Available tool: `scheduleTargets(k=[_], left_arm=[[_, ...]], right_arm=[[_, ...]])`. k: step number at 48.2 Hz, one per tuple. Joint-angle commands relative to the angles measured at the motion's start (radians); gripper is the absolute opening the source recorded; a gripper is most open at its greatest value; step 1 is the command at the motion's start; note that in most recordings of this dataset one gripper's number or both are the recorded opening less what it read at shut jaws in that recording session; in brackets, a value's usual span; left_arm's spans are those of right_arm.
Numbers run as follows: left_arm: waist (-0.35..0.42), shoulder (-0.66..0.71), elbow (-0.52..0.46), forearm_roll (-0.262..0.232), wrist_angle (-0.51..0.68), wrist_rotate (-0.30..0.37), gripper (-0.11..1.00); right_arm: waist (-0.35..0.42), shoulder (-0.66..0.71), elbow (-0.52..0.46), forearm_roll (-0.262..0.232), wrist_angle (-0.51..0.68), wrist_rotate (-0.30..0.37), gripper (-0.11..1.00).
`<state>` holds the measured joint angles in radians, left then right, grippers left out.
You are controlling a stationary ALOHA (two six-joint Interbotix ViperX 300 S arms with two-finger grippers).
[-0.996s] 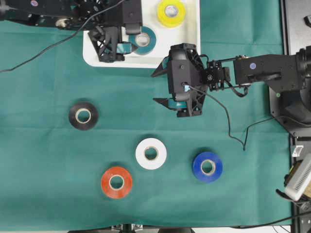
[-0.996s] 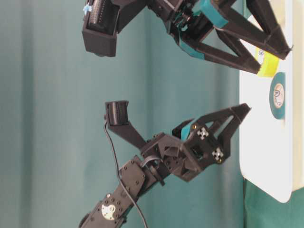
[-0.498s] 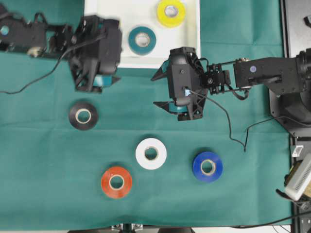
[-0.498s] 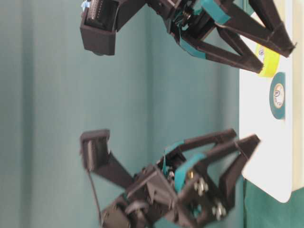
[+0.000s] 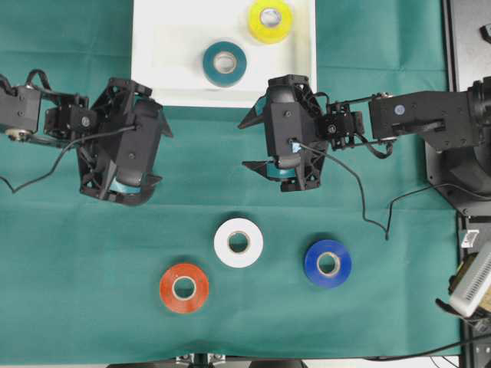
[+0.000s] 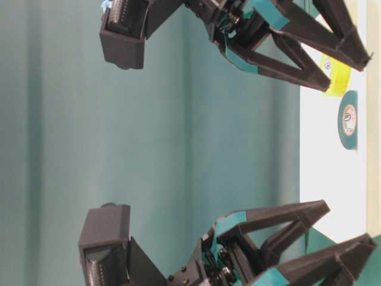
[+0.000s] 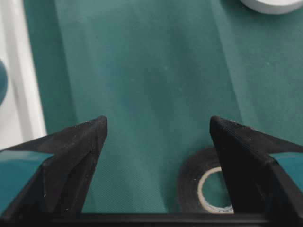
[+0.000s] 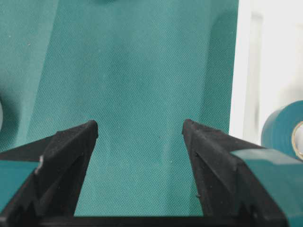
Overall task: Put the tape alternately from left to right into the white case.
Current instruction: 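Release the teal tape in the tray and withdraw the left gripper, then move the right gripper to the white tape and grasp it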
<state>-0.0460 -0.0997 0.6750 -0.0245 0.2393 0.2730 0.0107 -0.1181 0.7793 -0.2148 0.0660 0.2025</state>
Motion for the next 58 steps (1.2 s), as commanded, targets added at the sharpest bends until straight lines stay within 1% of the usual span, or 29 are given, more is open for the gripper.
scheduleTargets(k=[1,9,15,44,51,58], left_arm=[[-0.002,-0.023,-0.012,-0.003,-0.009,-0.002,0.81],[-0.002,-0.023,-0.017,-0.003,-0.017,0.0,0.81],[-0.002,-0.023,-0.011,-0.003,-0.017,0.0,0.81],[-0.002,-0.02,-0.008,-0.003,-0.017,0.0,0.81],[-0.002,-0.021,-0.008,-0.003,-0.017,-0.002,0.81],[-0.002,-0.021,-0.008,-0.003,-0.017,0.0,0.81]], right_arm=[[0.003,-0.011,-0.009,0.0,-0.006,0.0,0.77],[0.011,-0.011,-0.008,0.0,-0.005,0.0,0.77],[0.035,-0.015,-0.006,0.002,0.002,0.002,0.77],[0.201,-0.021,-0.006,0.003,-0.011,0.003,0.77],[0.222,-0.02,-0.006,0.006,-0.023,0.003,0.77],[0.225,-0.012,-0.009,0.005,-0.038,0.003,0.77]])
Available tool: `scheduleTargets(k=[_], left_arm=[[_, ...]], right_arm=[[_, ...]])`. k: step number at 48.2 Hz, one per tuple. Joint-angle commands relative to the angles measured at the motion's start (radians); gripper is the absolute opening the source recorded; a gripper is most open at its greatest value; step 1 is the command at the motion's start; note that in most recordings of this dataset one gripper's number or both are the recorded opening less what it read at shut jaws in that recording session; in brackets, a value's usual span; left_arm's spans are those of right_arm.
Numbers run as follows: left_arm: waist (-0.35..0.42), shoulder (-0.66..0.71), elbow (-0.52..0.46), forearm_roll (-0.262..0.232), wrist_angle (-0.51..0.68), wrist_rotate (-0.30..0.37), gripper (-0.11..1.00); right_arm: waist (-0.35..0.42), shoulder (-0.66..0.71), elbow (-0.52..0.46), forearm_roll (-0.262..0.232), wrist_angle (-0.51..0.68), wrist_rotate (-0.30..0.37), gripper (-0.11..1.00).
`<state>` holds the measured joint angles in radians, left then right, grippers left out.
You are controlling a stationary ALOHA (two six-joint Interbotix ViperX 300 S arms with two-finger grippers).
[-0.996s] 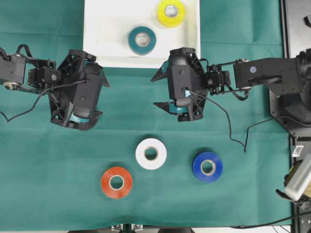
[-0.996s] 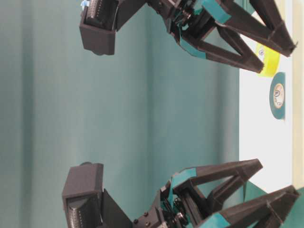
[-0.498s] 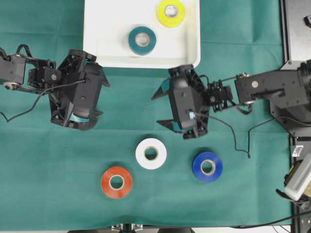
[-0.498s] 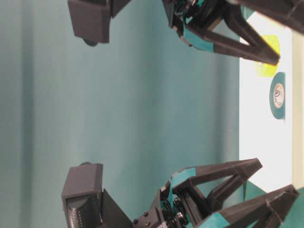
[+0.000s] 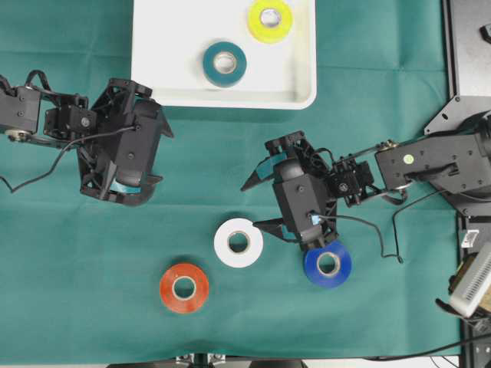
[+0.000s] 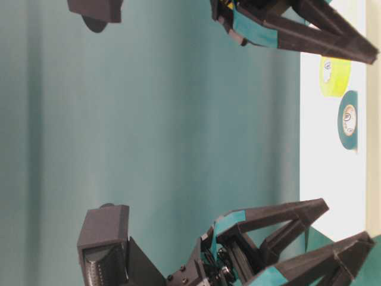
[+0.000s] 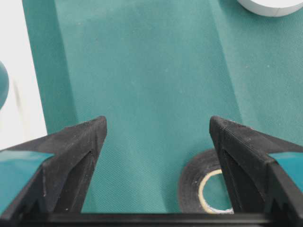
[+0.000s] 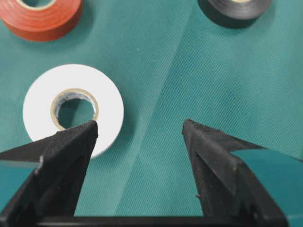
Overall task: Put the tape alternately from left to right into the white case.
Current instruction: 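Move the right gripper to the white tape and grasp it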
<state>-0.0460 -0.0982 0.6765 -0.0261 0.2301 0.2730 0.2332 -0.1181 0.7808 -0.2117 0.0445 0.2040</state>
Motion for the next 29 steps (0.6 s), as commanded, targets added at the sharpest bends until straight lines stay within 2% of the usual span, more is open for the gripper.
scheduleTargets(k=[1,29], left_arm=[[-0.002,-0.023,-0.009,-0.002,-0.008,0.0,0.81],[-0.002,-0.023,-0.009,-0.002,-0.008,0.0,0.81]], right_arm=[[0.003,-0.009,-0.012,0.003,-0.02,0.002,0.77],[0.04,0.175,-0.114,0.002,-0.057,0.002,0.77]])
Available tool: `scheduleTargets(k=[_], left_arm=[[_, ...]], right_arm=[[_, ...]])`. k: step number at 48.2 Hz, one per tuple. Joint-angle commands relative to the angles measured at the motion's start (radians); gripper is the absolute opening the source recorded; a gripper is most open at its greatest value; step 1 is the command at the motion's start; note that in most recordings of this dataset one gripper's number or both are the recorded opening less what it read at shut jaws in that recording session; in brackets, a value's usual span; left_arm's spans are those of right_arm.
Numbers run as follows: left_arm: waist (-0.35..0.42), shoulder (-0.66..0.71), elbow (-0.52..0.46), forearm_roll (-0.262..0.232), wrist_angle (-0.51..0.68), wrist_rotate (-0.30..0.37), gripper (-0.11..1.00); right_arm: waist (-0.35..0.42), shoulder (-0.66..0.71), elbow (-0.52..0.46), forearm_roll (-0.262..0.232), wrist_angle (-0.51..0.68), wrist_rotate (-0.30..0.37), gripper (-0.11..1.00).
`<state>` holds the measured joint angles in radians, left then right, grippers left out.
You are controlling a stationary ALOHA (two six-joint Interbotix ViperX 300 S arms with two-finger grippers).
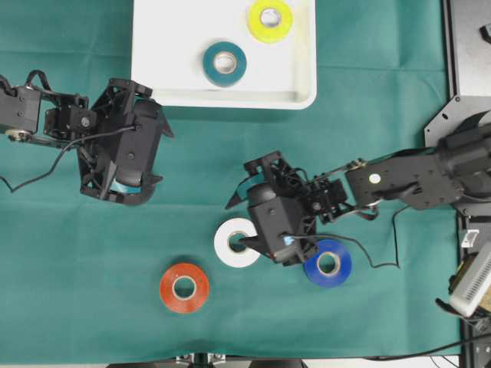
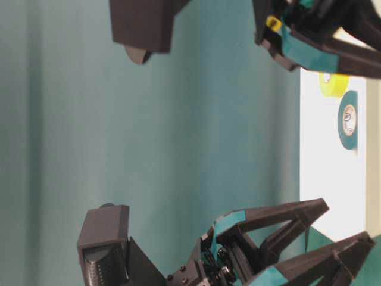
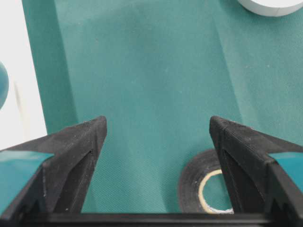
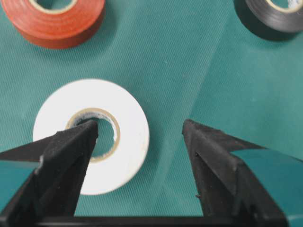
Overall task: Put the tape alternately from left to right into the white case.
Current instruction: 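Move the right gripper to the white tape and grasp it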
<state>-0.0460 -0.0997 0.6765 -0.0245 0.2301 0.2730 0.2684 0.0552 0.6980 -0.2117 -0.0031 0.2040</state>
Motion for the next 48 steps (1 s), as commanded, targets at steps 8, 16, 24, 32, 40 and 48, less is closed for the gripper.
scheduleTargets(k=[8,16,24,32,40,48], left_arm=[[-0.005,-0.023,-0.009,-0.002,-0.008,0.0,0.81],[-0.005,-0.021,-0.009,-0.002,-0.008,0.0,0.81],[-0.005,-0.023,-0.009,-0.003,-0.008,0.0,0.81],[-0.005,-0.021,-0.012,-0.003,-0.008,0.0,0.81],[-0.008,-0.023,-0.014,-0.002,-0.008,-0.002,0.81],[-0.008,-0.023,-0.012,-0.003,-0.008,-0.002,0.81]], right_arm=[[0.005,0.041,-0.048,0.002,-0.005,0.002,0.77],[0.005,0.069,-0.055,0.002,-0.005,0.031,0.77],[0.005,0.095,-0.057,-0.002,-0.005,0.046,0.77],[0.005,0.117,-0.057,-0.002,-0.008,0.046,0.77],[0.005,0.118,-0.063,-0.002,-0.003,0.046,0.77],[0.005,0.118,-0.066,-0.003,-0.003,0.046,0.77]])
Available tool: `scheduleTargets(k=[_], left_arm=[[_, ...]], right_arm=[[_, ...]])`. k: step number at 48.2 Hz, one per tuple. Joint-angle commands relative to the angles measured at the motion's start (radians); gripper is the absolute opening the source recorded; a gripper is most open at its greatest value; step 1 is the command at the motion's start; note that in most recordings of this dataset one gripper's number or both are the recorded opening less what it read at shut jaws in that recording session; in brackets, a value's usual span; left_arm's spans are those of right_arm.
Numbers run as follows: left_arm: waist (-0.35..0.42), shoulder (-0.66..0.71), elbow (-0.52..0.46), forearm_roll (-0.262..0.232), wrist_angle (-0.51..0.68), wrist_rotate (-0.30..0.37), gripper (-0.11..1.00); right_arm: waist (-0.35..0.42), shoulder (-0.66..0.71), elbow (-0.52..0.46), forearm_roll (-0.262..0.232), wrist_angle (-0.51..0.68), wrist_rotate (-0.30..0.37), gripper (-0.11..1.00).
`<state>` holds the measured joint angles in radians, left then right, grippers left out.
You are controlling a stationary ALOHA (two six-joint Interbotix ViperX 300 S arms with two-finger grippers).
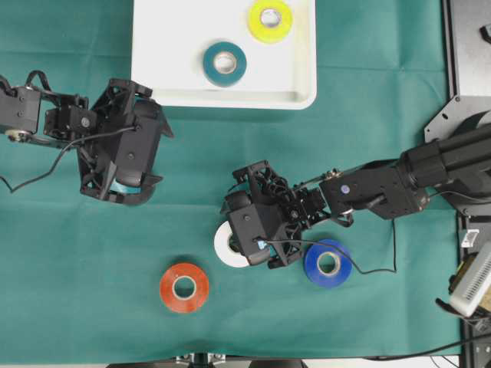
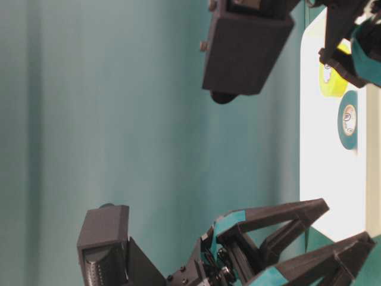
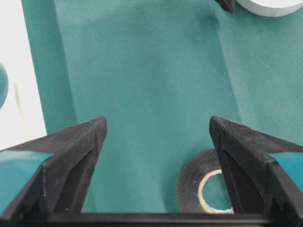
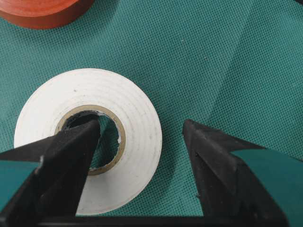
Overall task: Put the tape alternately from left to right into the white case.
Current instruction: 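Move the right gripper to the white tape and grasp it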
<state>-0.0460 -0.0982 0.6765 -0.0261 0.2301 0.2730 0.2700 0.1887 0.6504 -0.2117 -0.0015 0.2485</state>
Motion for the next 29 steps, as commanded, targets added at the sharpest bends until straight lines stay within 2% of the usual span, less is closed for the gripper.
scheduleTargets(k=[1,5,12,14,29], left_arm=[[-0.008,-0.025,-0.011,-0.002,-0.008,-0.002,0.81],[-0.009,-0.025,-0.011,-0.002,-0.008,-0.002,0.81],[-0.008,-0.025,-0.011,-0.002,-0.008,-0.002,0.81],[-0.008,-0.025,-0.009,-0.002,-0.008,0.0,0.81],[-0.008,-0.025,-0.009,-0.002,-0.006,0.0,0.81]], right_arm=[[0.003,-0.015,-0.018,-0.003,-0.005,0.002,0.77],[0.005,-0.017,-0.023,-0.003,-0.003,0.002,0.71],[0.003,-0.025,-0.026,-0.005,-0.003,0.0,0.34],[0.003,-0.026,-0.025,-0.005,-0.003,0.0,0.27],[0.003,-0.031,-0.031,-0.005,0.029,0.0,0.26]])
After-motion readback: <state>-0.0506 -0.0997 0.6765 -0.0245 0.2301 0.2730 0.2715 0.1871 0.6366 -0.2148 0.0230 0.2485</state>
